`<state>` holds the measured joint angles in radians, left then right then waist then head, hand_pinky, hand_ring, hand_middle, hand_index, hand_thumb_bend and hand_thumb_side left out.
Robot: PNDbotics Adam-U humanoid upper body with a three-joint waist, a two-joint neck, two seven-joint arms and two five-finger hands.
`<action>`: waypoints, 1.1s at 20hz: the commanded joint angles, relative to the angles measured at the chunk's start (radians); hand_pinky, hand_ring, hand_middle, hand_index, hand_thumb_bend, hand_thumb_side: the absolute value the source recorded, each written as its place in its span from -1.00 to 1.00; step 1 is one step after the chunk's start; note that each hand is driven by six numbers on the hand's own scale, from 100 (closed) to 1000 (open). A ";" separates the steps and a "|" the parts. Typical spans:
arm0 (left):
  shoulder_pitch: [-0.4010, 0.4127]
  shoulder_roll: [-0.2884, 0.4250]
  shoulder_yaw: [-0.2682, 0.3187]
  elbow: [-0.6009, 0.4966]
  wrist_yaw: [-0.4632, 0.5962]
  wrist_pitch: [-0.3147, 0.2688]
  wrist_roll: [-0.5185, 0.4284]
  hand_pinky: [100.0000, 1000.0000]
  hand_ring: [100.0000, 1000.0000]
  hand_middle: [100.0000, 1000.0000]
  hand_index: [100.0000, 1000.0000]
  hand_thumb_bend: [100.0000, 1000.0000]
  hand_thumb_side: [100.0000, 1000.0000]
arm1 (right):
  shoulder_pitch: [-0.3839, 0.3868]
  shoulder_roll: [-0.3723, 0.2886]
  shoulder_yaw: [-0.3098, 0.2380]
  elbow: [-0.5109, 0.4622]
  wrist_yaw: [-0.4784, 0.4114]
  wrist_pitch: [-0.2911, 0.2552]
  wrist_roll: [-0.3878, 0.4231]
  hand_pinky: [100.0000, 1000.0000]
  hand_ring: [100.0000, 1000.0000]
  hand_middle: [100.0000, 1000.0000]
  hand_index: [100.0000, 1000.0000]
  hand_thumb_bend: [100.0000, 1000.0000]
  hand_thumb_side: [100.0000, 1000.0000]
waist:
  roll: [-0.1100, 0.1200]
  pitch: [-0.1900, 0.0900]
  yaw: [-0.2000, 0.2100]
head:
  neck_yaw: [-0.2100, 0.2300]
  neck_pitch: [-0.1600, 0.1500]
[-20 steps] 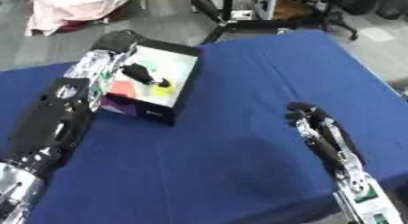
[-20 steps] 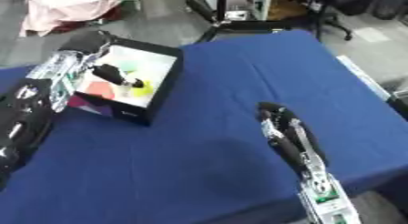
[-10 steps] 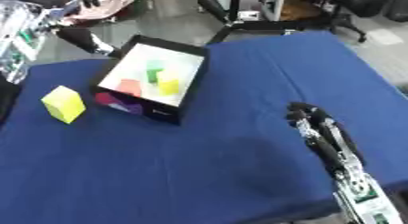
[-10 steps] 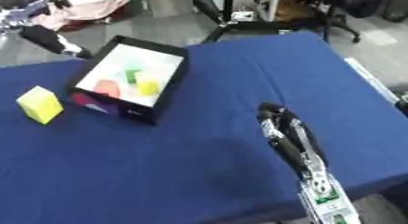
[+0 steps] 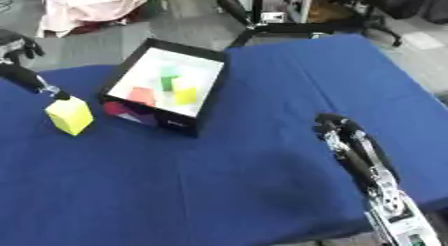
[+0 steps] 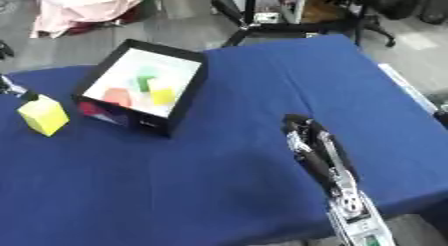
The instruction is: Pick up objects on the table and place them in the box.
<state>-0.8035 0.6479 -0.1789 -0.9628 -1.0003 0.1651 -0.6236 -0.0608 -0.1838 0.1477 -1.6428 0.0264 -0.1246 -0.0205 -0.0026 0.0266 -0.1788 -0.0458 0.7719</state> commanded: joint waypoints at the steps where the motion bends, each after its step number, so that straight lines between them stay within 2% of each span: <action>1: -0.008 -0.007 0.034 0.062 -0.022 0.026 0.053 0.48 0.29 0.42 0.68 0.61 -0.08 | -0.009 -0.018 -0.006 -0.012 0.004 0.000 -0.004 0.55 0.50 0.46 0.56 -1.00 0.13 | -0.001 -0.017 0.000 | -0.002 -0.002; 10: 0.006 -0.093 0.061 0.174 0.031 0.068 0.217 0.44 0.22 0.34 0.62 0.65 -0.10 | -0.011 -0.014 -0.005 -0.011 0.002 0.001 -0.003 0.55 0.50 0.46 0.56 -1.00 0.14 | -0.007 -0.013 -0.003 | 0.000 -0.002; 16: 0.006 -0.143 0.075 0.226 0.042 0.107 0.335 0.38 0.11 0.20 0.51 0.54 -0.17 | -0.013 -0.011 -0.004 -0.012 0.001 0.001 -0.003 0.55 0.50 0.46 0.56 -1.00 0.14 | -0.011 -0.011 -0.006 | 0.000 -0.002; 19: 0.007 -0.160 0.075 0.240 0.061 0.112 0.388 0.32 -0.01 0.06 0.38 0.28 -0.26 | -0.013 -0.010 -0.004 -0.012 0.000 0.001 -0.002 0.55 0.50 0.46 0.56 -1.00 0.14 | -0.011 -0.010 -0.008 | 0.001 -0.002; 20: 0.006 -0.163 0.073 0.242 0.066 0.113 0.402 0.29 -0.07 -0.02 0.32 0.12 -0.30 | -0.013 -0.010 -0.004 -0.012 0.000 0.001 -0.002 0.55 0.50 0.46 0.56 -1.00 0.14 | -0.011 -0.010 -0.008 | 0.001 -0.002; 21: 0.006 -0.164 0.072 0.242 0.070 0.115 0.417 0.22 -0.19 -0.16 0.19 -0.06 -0.38 | -0.013 -0.010 -0.004 -0.012 0.000 0.001 -0.002 0.55 0.50 0.46 0.56 -1.00 0.14 | -0.011 -0.010 -0.008 | 0.001 -0.002; 22: 0.005 -0.165 0.074 0.236 0.075 0.119 0.440 0.18 -0.26 -0.26 0.10 -0.14 -0.44 | -0.013 -0.010 -0.004 -0.012 0.000 0.001 -0.002 0.55 0.50 0.46 0.56 -1.00 0.14 | -0.011 -0.010 -0.008 | 0.001 -0.002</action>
<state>-0.7819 0.4647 -0.1126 -0.7159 -0.9333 0.2814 -0.2079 -0.0618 -0.1833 0.1479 -1.6427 0.0264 -0.1244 -0.0206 -0.0029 0.0266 -0.1855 -0.0457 0.7719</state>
